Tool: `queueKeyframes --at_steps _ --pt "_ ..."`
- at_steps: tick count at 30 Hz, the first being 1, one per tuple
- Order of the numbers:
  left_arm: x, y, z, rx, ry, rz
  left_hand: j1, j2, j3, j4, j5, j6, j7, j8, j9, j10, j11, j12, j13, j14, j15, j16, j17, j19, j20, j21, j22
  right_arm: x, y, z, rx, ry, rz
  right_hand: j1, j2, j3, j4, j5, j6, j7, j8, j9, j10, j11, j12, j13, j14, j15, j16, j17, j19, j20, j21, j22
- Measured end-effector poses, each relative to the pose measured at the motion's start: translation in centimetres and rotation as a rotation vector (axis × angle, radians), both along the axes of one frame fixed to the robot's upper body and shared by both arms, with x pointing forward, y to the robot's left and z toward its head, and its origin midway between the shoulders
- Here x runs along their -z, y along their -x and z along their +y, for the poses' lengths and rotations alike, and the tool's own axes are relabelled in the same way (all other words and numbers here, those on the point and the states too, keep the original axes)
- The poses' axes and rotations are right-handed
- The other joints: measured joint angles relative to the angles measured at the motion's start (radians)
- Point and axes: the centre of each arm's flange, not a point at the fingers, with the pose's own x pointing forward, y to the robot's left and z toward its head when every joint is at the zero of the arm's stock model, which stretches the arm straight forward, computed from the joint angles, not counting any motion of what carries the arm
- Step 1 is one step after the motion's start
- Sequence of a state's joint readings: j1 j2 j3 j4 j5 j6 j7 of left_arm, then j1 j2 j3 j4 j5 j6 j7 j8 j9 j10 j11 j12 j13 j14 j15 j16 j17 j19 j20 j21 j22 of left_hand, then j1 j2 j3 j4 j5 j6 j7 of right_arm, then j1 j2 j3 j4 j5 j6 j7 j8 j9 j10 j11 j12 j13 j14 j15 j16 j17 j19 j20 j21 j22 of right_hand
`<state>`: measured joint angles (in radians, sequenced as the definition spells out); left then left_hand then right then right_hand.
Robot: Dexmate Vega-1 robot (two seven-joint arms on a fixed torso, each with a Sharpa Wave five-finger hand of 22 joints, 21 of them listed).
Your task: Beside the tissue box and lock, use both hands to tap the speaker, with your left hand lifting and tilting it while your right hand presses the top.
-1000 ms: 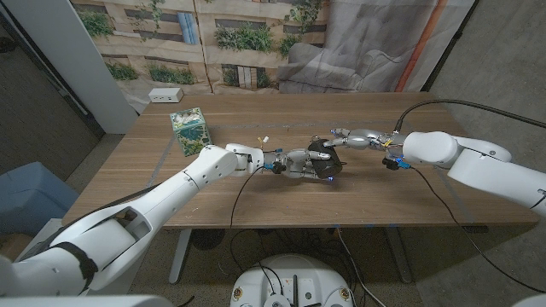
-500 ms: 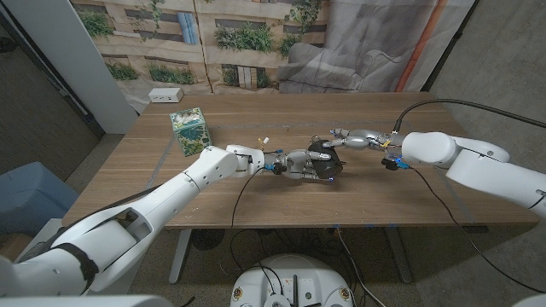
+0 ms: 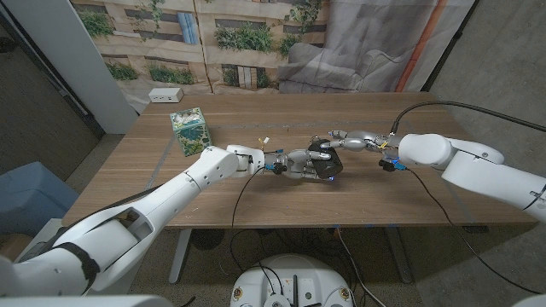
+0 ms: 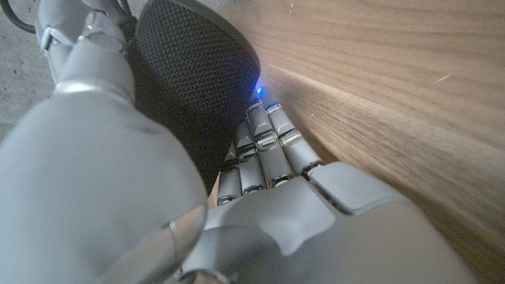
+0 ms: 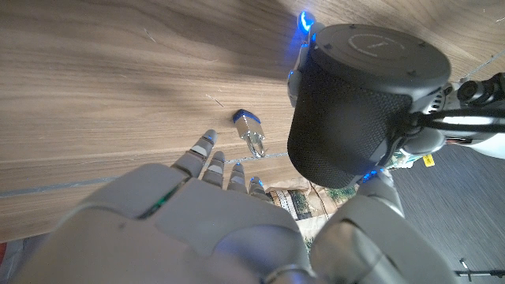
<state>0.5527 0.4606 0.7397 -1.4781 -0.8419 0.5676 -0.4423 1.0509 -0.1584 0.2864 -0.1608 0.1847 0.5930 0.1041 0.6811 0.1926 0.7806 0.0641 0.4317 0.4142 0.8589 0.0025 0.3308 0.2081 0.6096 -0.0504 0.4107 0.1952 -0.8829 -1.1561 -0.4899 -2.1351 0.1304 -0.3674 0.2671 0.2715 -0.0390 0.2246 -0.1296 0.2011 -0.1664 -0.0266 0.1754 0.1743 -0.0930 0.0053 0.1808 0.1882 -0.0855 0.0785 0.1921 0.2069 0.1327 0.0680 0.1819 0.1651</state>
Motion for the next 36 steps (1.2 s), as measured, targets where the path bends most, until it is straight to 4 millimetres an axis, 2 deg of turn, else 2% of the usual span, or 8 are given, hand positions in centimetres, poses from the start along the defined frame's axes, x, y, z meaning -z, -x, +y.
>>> queueKeyframes --at_steps 36 --pt "-0.17 -0.46 -0.32 0.02 -0.014 -0.017 0.0 0.0 0.0 0.0 -0.003 0.0 0.0 0.0 0.0 0.006 0.002 -0.01 0.0 0.006 0.004 -0.002 0.0 0.0 0.0 0.008 0.0 0.08 -0.73 -0.09 0.037 0.022 0.002 -0.005 0.005 0.0 0.0 -0.001 -0.005 0.005 0.006 0.0 0.0 0.0 0.004 0.0 0.0 0.0 0.008 0.0 0.0 0.0 0.0 0.0"
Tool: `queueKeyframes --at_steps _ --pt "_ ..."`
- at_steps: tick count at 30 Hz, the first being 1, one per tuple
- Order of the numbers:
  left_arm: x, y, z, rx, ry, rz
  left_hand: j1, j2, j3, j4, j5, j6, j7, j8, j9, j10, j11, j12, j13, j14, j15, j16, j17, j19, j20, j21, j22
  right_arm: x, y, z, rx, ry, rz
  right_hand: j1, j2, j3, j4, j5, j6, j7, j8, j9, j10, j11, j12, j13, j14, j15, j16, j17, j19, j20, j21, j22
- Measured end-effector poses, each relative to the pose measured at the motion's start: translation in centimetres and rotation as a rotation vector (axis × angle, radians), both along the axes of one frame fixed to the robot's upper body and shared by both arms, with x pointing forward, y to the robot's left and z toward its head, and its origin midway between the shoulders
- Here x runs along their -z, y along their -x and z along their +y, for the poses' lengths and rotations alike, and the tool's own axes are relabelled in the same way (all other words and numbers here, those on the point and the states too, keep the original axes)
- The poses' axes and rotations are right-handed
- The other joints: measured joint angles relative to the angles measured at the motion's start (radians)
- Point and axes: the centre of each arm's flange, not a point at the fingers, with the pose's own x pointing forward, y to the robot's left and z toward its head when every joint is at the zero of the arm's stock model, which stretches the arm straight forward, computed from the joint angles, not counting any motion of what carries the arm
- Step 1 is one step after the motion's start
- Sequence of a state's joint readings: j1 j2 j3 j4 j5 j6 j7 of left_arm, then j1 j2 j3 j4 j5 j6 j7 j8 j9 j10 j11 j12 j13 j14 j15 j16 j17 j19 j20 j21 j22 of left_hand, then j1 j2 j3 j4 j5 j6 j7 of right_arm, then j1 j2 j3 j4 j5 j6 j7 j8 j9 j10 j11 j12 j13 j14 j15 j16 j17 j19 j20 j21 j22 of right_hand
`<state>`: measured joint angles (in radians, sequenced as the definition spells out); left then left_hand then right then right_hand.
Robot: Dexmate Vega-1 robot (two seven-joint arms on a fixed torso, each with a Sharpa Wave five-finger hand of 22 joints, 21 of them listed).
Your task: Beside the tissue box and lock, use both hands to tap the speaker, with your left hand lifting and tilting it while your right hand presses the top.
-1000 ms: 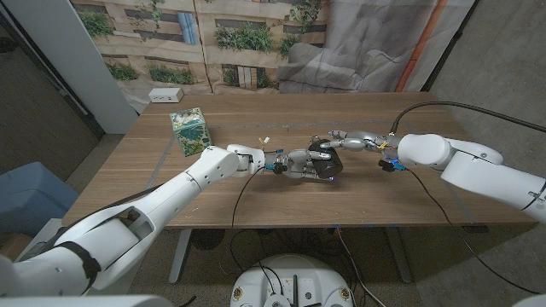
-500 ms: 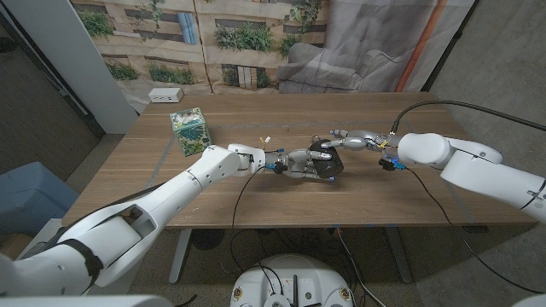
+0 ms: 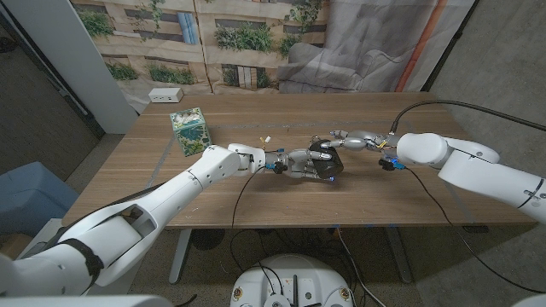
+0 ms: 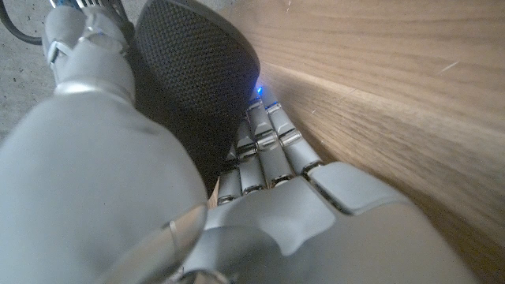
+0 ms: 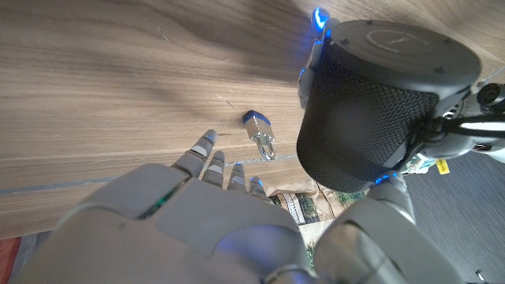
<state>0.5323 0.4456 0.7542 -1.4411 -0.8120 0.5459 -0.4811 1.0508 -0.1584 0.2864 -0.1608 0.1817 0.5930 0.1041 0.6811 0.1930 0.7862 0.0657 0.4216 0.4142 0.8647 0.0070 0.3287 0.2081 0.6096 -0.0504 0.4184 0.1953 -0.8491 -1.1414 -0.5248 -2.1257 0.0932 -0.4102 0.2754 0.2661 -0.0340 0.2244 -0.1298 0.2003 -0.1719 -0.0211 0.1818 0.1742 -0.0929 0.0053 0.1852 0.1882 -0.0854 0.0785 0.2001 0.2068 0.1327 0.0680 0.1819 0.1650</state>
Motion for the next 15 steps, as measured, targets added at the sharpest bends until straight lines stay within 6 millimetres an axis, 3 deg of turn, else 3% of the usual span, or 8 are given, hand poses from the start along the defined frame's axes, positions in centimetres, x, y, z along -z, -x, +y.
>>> queueKeyframes --at_steps 15 --pt "0.08 0.13 -0.12 -0.001 0.002 -0.006 0.0 0.0 0.0 0.0 0.003 0.0 0.0 0.0 0.001 0.0 0.0 -0.004 0.0 0.0 0.0 -0.001 0.0 0.0 0.0 0.008 0.0 0.63 -0.21 0.24 0.017 0.033 0.004 -0.004 -0.004 -0.003 0.0 0.007 0.0 0.0 0.0 0.0 0.0 0.0 0.004 0.0 0.006 -0.006 0.004 0.0 0.004 -0.004 0.0 0.0"
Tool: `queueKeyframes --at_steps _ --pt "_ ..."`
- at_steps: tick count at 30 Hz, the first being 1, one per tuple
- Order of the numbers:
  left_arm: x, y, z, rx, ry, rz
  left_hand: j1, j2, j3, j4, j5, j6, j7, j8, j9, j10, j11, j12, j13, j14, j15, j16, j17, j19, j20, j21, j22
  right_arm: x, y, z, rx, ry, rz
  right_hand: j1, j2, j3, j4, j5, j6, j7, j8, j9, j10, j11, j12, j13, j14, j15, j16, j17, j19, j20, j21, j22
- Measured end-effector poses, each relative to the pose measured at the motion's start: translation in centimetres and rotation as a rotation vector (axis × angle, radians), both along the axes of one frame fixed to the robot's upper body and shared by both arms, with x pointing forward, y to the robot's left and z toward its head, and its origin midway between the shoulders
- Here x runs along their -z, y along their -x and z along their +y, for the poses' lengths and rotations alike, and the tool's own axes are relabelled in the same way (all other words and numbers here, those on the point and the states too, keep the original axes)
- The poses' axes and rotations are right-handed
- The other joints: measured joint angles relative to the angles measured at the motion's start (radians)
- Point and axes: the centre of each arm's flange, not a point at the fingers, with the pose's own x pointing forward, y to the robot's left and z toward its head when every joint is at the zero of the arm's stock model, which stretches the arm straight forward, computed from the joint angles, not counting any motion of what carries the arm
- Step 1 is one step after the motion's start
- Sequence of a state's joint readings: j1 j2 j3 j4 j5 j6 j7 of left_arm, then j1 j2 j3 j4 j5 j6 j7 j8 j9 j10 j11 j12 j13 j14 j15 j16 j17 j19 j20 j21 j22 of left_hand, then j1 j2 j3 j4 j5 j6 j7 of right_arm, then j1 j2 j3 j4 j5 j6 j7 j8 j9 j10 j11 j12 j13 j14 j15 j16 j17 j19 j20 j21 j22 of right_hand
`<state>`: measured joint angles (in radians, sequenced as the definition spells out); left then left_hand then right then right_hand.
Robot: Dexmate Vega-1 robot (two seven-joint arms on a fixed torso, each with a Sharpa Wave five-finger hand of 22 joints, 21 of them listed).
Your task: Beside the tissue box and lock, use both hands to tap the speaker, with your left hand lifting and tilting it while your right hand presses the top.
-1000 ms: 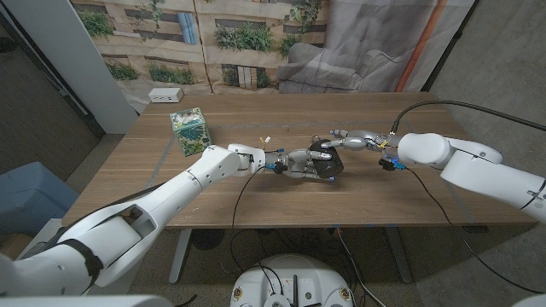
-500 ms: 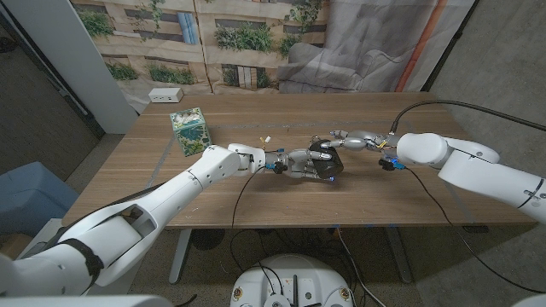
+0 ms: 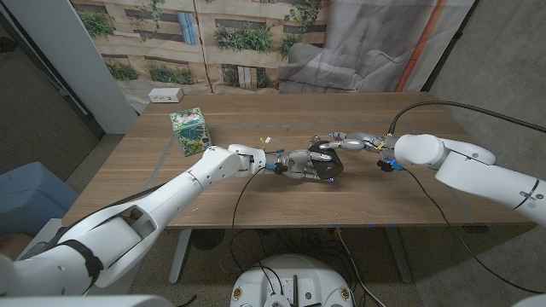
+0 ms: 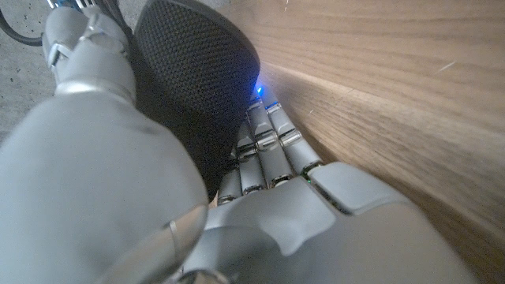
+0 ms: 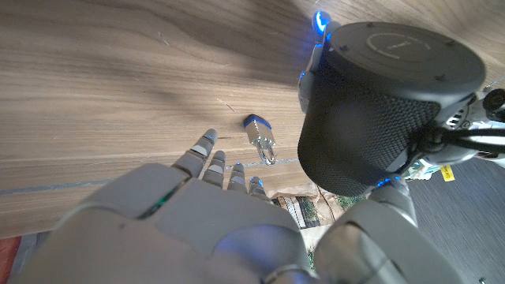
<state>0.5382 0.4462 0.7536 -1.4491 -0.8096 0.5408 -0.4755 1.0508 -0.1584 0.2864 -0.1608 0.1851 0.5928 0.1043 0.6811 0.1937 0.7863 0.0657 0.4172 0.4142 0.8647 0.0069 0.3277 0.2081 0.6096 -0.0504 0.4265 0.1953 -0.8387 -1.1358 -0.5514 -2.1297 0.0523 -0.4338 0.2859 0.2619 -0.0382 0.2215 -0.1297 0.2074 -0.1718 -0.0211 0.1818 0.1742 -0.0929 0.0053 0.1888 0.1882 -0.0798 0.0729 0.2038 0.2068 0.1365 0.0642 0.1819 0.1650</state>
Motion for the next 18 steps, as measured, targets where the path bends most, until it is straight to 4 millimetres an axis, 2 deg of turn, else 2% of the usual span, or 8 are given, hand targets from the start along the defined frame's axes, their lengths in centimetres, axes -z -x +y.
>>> queueKeyframes --at_steps 18 --pt "-0.14 0.0 -0.06 0.001 0.003 -0.006 0.0 0.0 0.0 0.0 0.0 -0.005 0.005 0.0 0.0 0.004 0.004 -0.006 0.0 0.002 0.002 0.001 0.0 0.0 0.0 0.007 0.0 0.77 -0.38 -0.28 0.03 0.016 0.014 0.0 0.0 0.0 0.0 -0.002 0.0 0.0 0.0 0.0 0.004 -0.004 0.0 0.0 0.0 0.0 0.0 0.0 0.007 -0.007 0.0 0.0"
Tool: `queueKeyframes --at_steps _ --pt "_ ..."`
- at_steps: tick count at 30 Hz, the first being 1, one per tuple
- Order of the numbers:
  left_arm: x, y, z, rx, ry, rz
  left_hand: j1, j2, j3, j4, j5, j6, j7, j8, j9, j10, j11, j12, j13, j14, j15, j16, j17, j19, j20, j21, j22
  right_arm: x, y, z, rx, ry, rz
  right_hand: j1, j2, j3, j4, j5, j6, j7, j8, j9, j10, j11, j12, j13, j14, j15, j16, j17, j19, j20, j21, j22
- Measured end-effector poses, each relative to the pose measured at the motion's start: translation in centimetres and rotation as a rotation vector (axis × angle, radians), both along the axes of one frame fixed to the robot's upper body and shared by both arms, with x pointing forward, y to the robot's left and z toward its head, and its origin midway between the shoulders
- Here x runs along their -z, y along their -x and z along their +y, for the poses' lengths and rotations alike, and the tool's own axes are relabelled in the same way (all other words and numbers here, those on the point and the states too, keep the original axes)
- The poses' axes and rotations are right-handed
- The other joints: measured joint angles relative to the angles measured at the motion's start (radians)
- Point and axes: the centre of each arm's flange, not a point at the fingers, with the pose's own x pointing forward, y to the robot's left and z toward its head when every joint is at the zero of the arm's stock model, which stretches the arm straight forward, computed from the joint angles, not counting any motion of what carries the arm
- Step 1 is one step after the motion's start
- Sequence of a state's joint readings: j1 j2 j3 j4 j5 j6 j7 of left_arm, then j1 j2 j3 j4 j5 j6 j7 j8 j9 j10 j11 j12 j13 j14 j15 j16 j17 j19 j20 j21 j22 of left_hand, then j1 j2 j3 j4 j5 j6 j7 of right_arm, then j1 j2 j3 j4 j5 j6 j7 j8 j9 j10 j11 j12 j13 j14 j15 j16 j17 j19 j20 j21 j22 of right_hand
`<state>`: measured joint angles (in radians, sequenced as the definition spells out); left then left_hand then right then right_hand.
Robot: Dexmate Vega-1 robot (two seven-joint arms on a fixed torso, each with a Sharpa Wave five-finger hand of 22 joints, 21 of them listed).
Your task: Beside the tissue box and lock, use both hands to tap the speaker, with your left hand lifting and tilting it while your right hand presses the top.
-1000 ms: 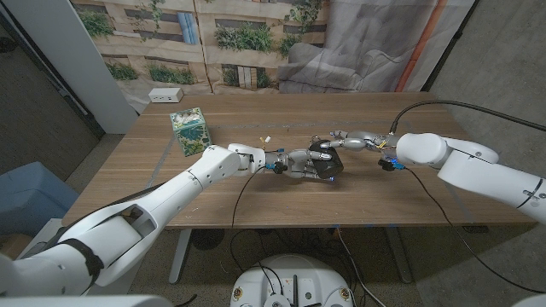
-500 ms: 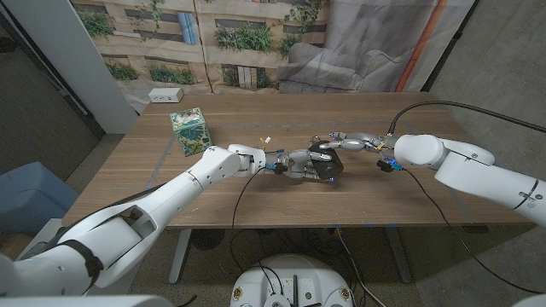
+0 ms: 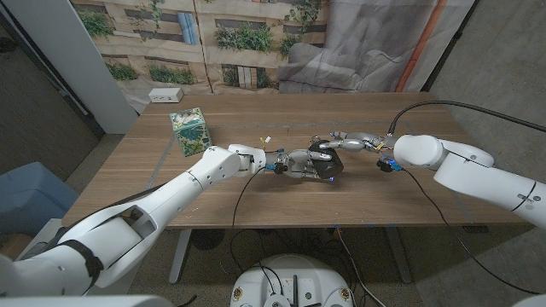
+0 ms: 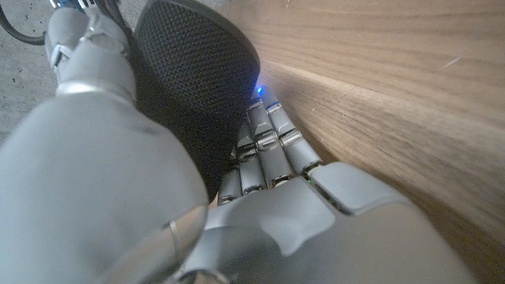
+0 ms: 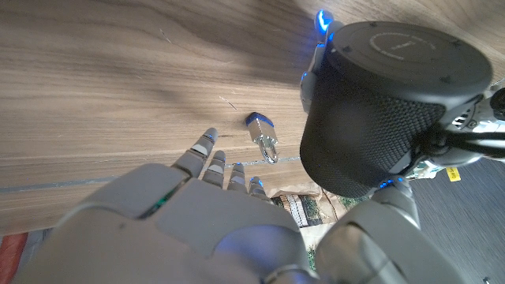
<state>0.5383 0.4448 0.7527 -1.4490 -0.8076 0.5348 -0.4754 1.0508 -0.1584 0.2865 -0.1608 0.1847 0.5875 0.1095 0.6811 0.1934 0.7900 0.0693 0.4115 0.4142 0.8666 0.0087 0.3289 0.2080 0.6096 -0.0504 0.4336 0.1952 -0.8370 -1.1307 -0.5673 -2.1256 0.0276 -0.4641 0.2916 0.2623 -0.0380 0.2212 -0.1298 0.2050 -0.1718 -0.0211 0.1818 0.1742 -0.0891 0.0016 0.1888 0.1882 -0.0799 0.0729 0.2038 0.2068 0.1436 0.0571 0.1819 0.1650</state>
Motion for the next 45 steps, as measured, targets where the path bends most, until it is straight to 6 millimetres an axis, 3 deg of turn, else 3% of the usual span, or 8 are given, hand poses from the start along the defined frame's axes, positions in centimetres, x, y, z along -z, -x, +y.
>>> queueKeyframes --at_steps 15,45 --pt "0.0 -0.1 0.0 -0.001 0.002 -0.001 0.0 0.0 0.0 0.0 0.0 0.0 0.0 0.0 -0.001 0.003 0.001 -0.004 0.0 0.004 0.004 0.0 0.0 0.0 0.0 0.0 0.0 0.2 -0.3 -0.3 0.01 -0.003 0.011 0.0 0.0 -0.001 -0.001 0.0 0.0 0.0 0.0 0.0 0.0 0.0 0.0 0.0 0.0 0.0 0.0 0.0 0.0 0.0 0.0 0.0" --pt "-0.2 -0.5 -0.1 -0.008 0.007 -0.003 0.0 0.0 0.0 0.0 -0.001 0.006 0.006 0.0 0.0 0.015 0.002 -0.019 0.001 0.009 0.002 -0.007 0.0 0.0 0.0 0.011 0.003 -2.1 0.8 -1.0 -0.066 -0.113 -0.045 0.009 0.023 -0.001 -0.001 0.013 0.022 0.003 0.008 0.0 0.015 0.004 0.004 0.0 0.004 -0.004 0.004 0.0 0.0 0.0 0.0 0.0"
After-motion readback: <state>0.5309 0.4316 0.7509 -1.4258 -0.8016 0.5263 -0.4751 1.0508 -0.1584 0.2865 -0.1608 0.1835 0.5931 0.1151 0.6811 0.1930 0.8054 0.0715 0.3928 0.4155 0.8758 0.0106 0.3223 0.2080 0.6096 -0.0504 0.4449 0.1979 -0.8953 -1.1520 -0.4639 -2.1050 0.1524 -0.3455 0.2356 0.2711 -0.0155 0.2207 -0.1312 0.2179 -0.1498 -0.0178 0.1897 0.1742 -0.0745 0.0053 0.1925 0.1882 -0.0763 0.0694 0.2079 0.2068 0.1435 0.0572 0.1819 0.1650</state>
